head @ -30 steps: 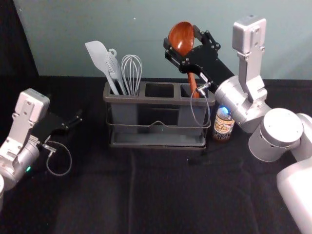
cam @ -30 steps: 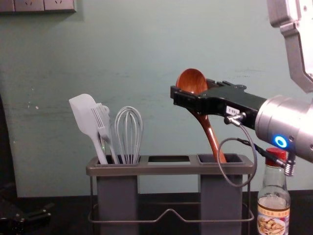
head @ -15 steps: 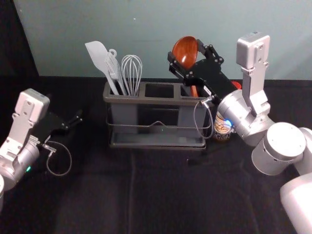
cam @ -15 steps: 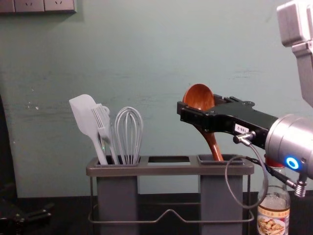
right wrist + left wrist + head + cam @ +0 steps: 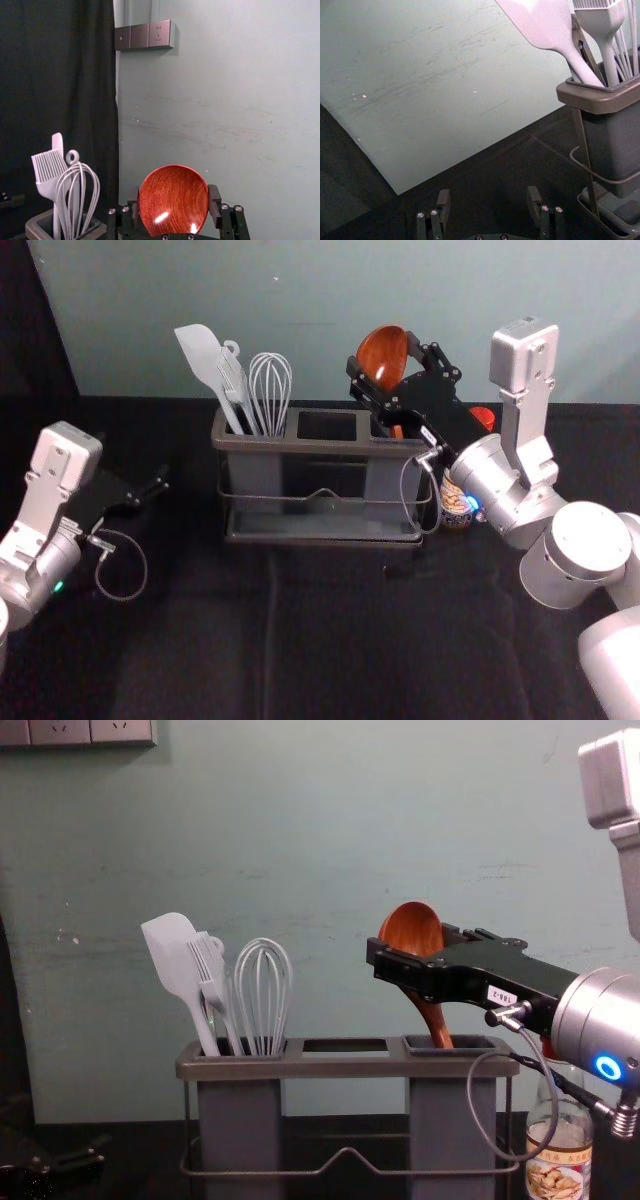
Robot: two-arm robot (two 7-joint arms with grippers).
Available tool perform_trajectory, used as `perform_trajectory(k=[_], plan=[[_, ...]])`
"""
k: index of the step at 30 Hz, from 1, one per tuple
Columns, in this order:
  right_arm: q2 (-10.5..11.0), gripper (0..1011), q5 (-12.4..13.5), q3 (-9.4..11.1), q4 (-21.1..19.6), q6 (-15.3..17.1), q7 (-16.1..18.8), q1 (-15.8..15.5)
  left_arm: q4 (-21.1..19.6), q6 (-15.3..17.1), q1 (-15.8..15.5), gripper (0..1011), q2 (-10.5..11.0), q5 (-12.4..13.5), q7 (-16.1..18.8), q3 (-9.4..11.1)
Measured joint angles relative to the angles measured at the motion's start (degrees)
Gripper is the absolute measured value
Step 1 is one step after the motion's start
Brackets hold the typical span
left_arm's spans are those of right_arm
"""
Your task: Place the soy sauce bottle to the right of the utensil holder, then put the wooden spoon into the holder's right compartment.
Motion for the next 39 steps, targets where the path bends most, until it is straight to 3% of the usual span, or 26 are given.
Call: perform_trajectory(k=[8,15,29,39], plan=[[0.0,841,0.0,0.0,0.0,0.1,0.0,0.0,0.0,0.0,0.0,1005,0.0,0.0,0.0,0.0],[0.0,1000,-0.1,0.0,0.0,0.1,0.0,0.0,0.0,0.0,0.0,1005,0.0,0.0,0.0,0.0],[0.0,1002,-0.1,-0.1,0.0,0.2,-0.1,0.1,0.0,0.0,0.0,1005,0.0,0.0,0.0,0.0],[2.6,1002,-0.6,0.1,-7.8,6.3,0.4,-0.8,0.0,0.0,0.0,1005,0.0,0.0,0.0,0.0]])
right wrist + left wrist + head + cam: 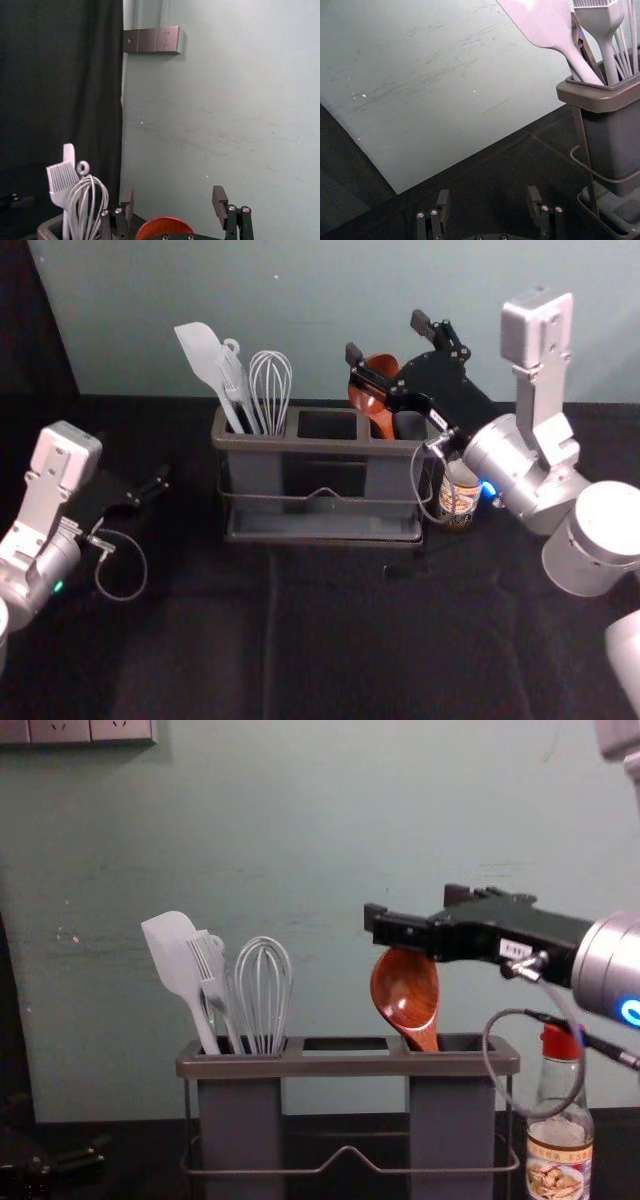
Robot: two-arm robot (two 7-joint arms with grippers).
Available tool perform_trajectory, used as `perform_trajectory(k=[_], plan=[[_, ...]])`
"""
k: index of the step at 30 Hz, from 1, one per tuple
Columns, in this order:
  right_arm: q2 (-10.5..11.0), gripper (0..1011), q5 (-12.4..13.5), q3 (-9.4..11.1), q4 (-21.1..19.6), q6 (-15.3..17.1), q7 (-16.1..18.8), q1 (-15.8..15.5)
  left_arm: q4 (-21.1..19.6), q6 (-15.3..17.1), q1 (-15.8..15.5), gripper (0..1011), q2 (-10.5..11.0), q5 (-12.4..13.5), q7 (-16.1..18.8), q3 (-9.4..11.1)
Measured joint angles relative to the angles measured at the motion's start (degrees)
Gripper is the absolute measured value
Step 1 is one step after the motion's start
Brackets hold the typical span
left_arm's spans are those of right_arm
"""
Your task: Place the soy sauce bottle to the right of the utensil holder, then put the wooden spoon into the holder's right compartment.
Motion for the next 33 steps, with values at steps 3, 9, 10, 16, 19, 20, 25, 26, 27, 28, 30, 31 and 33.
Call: perform_trajectory(k=[3,9,10,16,19,20,25,26,27,28,30,31,33], plan=[[1.1,1002,1.4,0.3,-2.5,3.0,1.2,-0.1,0.0,0.0,0.0,1005,0.0,0.0,0.0,0.0],[3.6,1002,4.4,0.9,-7.1,8.5,3.1,-0.7,0.0,0.0,0.0,1005,0.0,0.0,0.0,0.0],[4.5,1002,5.4,1.2,-8.3,9.8,3.8,-1.0,0.0,0.0,0.0,1005,0.0,0.0,0.0,0.0],[8.2,1002,8.8,2.9,-13.2,13.0,6.1,-3.6,0.0,0.0,0.0,1005,0.0,0.0,0.0,0.0],[11.0,1002,10.8,4.6,-16.3,14.1,7.0,-6.1,0.0,0.0,0.0,1005,0.0,0.0,0.0,0.0],[11.5,1002,11.2,5.0,-16.8,14.4,7.1,-6.6,0.0,0.0,0.0,1005,0.0,0.0,0.0,0.0],[15.1,1002,14.2,7.5,-19.4,15.7,9.0,-9.8,0.0,0.0,0.0,1005,0.0,0.0,0.0,0.0],[16.2,1002,15.2,8.3,-19.9,15.8,9.7,-10.9,0.0,0.0,0.0,1005,0.0,0.0,0.0,0.0],[16.7,1002,15.7,8.7,-20.2,15.8,10.1,-11.6,0.0,0.0,0.0,1005,0.0,0.0,0.0,0.0],[17.7,1002,16.8,9.6,-20.6,15.9,10.8,-12.9,0.0,0.0,0.0,1005,0.0,0.0,0.0,0.0],[18.7,1002,17.7,10.4,-20.9,15.9,11.5,-14.3,0.0,0.0,0.0,1005,0.0,0.0,0.0,0.0],[19.1,1002,18.2,10.8,-21.0,15.8,11.7,-15.1,0.0,0.0,0.0,1005,0.0,0.0,0.0,0.0],[19.8,1002,18.9,11.5,-21.1,15.6,12.0,-16.4,0.0,0.0,0.0,1005,0.0,0.0,0.0,0.0]])
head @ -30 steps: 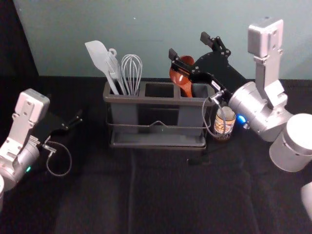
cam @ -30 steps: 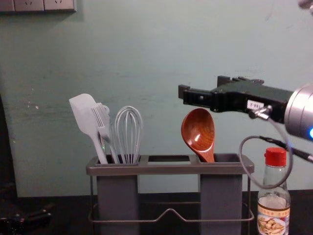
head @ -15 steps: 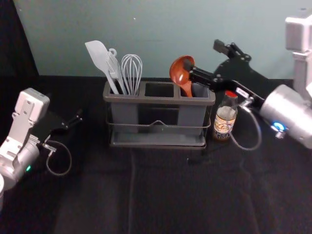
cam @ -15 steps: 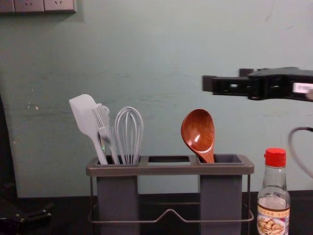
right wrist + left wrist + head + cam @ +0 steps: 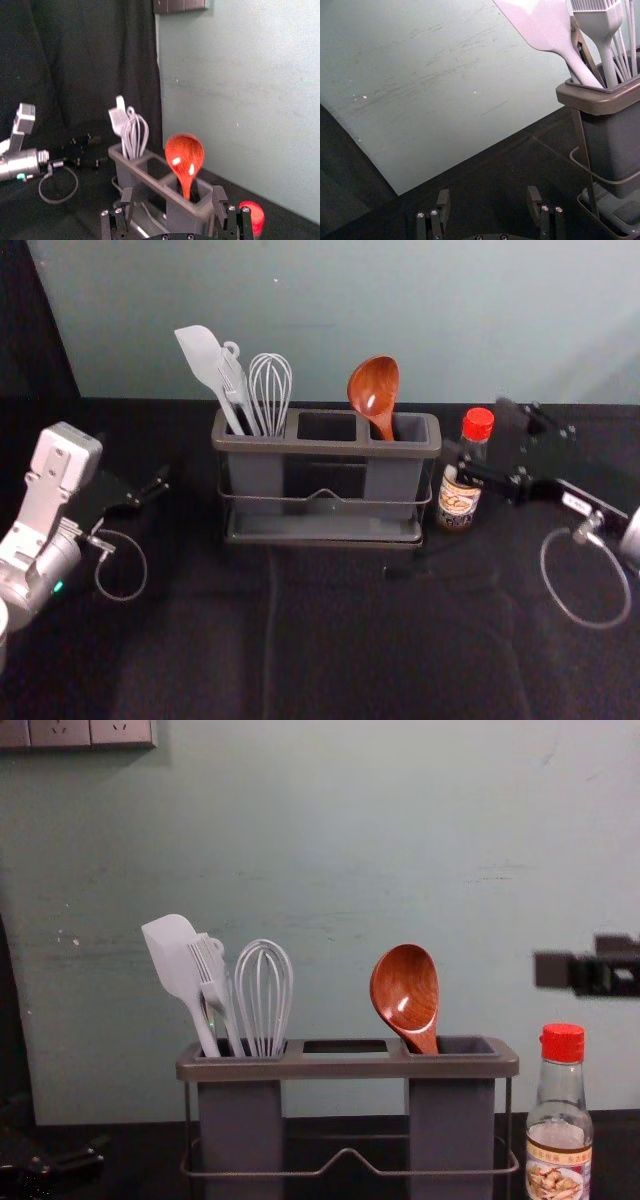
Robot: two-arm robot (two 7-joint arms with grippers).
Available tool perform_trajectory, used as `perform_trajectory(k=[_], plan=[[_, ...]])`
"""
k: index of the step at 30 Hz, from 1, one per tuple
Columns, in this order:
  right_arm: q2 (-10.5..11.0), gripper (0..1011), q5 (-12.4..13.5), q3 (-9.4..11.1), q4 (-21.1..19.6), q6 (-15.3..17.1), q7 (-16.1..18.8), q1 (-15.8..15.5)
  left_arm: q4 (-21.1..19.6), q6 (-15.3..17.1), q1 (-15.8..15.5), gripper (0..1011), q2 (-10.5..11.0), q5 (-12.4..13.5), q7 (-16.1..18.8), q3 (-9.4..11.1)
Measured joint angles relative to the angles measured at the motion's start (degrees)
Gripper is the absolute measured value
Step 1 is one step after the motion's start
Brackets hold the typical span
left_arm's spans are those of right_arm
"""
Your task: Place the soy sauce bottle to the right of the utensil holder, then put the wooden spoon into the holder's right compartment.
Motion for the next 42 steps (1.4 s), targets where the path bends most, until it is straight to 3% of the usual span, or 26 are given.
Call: perform_trajectory(k=[6,11,23,25,35,37,42], plan=[[2.0,1002,1.7,1.5,0.9,-1.4,0.3,-4.6,0.0,0.0,0.0,1005,0.0,0.0,0.0,0.0],[2.3,1002,2.3,1.1,2.4,-2.4,0.3,-6.0,0.0,0.0,0.0,1005,0.0,0.0,0.0,0.0],[0.3,1002,1.8,-3.8,9.8,-7.1,-0.4,-4.9,0.0,0.0,0.0,1005,0.0,0.0,0.0,0.0],[-0.7,1002,1.1,-5.3,12.2,-9.2,-1.4,-4.3,0.0,0.0,0.0,1005,0.0,0.0,0.0,0.0],[-2.0,1002,-2.1,-8.0,17.3,-14.1,-4.2,-2.3,0.0,0.0,0.0,1005,0.0,0.0,0.0,0.0],[-2.7,1002,-5.0,-8.9,19.3,-16.4,-5.7,-1.3,0.0,0.0,0.0,1004,0.0,0.0,0.0,0.0],[-3.8,1002,-7.7,-8.9,21.5,-19.1,-6.9,-0.8,0.0,0.0,0.0,1005,0.0,0.0,0.0,0.0]])
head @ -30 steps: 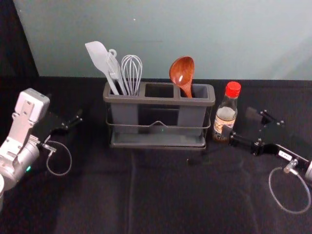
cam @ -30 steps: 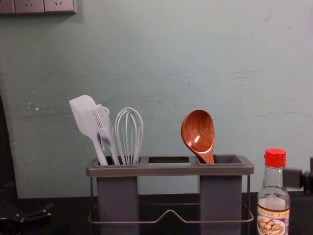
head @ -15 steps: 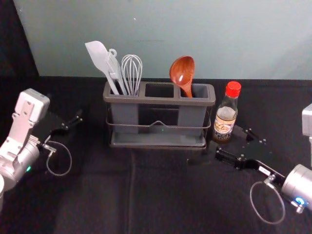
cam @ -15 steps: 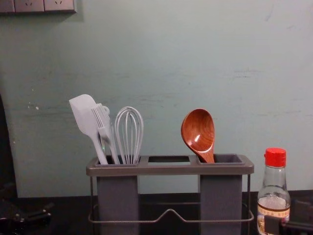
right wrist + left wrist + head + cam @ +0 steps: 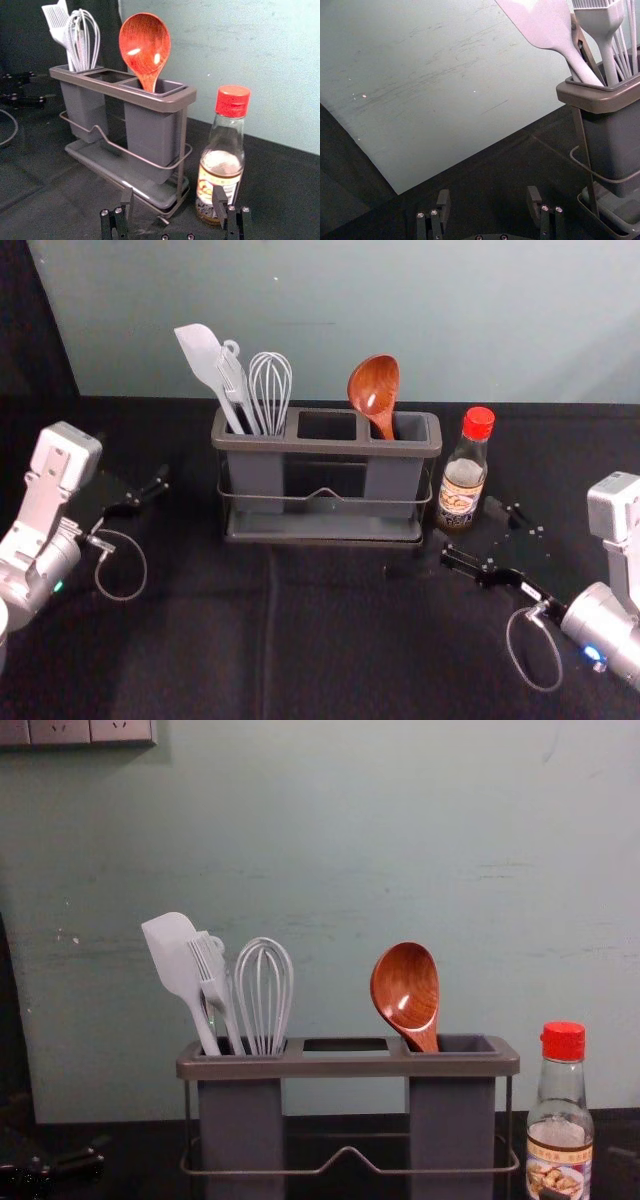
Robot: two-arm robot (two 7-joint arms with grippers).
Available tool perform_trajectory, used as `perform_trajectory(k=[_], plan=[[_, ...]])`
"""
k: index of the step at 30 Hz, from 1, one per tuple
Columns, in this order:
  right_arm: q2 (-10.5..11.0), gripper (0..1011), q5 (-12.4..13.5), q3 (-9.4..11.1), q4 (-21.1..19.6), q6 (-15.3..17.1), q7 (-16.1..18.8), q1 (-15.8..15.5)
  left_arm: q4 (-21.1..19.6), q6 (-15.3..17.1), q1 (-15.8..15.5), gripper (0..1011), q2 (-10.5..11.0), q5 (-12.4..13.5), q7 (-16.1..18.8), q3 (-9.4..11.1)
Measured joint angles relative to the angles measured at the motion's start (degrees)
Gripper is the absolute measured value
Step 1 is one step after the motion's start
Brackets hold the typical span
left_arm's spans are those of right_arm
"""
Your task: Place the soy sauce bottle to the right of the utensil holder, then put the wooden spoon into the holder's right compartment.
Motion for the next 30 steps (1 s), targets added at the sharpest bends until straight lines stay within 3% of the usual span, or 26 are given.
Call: perform_trajectory(k=[14,30], plan=[[-2.8,1002,-3.4,1.8,3.3,-5.4,-0.6,0.4,0.0,0.0,0.0,1005,0.0,0.0,0.0,0.0],[-3.8,1002,-3.9,2.6,4.3,-7.2,0.8,0.4,0.0,0.0,0.0,1005,0.0,0.0,0.0,0.0]])
